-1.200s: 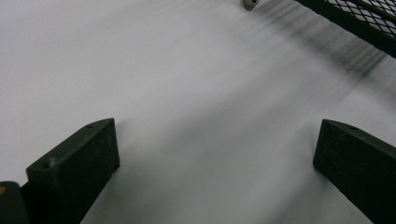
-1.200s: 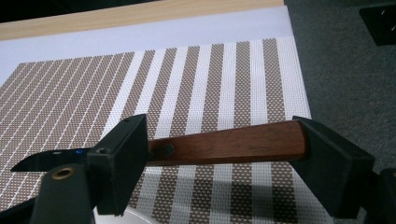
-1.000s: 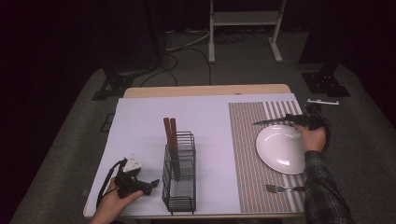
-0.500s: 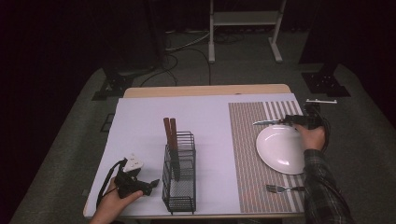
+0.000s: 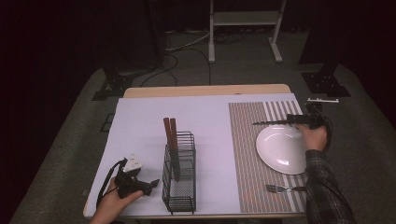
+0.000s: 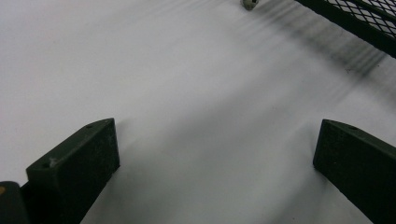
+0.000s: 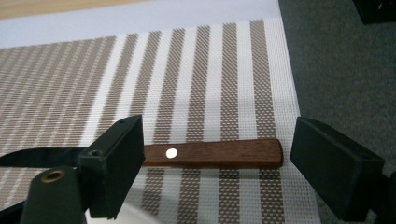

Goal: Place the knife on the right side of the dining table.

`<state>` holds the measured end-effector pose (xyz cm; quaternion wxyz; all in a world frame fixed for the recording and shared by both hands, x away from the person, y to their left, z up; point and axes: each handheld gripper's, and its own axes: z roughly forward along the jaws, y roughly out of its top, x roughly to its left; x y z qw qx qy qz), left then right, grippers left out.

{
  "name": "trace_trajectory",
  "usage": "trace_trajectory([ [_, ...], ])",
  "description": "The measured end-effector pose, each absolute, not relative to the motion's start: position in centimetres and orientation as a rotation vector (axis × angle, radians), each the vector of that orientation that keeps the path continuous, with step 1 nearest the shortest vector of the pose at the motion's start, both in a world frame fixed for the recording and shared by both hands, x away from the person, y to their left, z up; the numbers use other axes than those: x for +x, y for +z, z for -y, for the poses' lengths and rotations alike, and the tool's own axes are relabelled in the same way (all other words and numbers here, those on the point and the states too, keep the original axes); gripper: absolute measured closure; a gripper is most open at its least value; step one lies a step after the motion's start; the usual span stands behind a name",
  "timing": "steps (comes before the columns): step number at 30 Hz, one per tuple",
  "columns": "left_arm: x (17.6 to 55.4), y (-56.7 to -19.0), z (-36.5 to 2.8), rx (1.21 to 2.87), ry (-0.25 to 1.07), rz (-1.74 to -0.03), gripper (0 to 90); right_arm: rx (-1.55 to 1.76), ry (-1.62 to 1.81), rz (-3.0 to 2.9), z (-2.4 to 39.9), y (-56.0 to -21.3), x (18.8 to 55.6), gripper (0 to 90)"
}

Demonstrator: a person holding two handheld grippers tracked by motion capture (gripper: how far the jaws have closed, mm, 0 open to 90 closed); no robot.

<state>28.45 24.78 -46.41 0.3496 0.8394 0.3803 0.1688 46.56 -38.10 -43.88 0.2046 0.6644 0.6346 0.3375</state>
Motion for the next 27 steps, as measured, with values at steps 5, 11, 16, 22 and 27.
trace_trajectory([
  [5,28.5,-46.4,-24.8,2.176,0.438,-0.985,0.0,1.778,0.981,-1.787,37.5,-42.7,45.6,16.2],
  [11,28.4,-46.4,-24.8,2.175,0.439,-0.985,0.0,1.696,1.018,-1.816,36.4,-41.4,44.3,16.2],
  [16,28.4,-46.4,-24.8,2.175,0.439,-0.986,0.0,1.656,1.032,-1.839,35.8,-41.0,43.6,16.2],
  [22,28.4,-46.4,-24.8,2.174,0.439,-0.986,0.0,1.614,1.032,-1.875,35.2,-40.9,42.5,16.1],
  [27,28.4,-46.4,-24.8,2.175,0.439,-0.986,0.0,1.581,1.04,-1.901,34.7,-40.7,41.6,16.2],
])
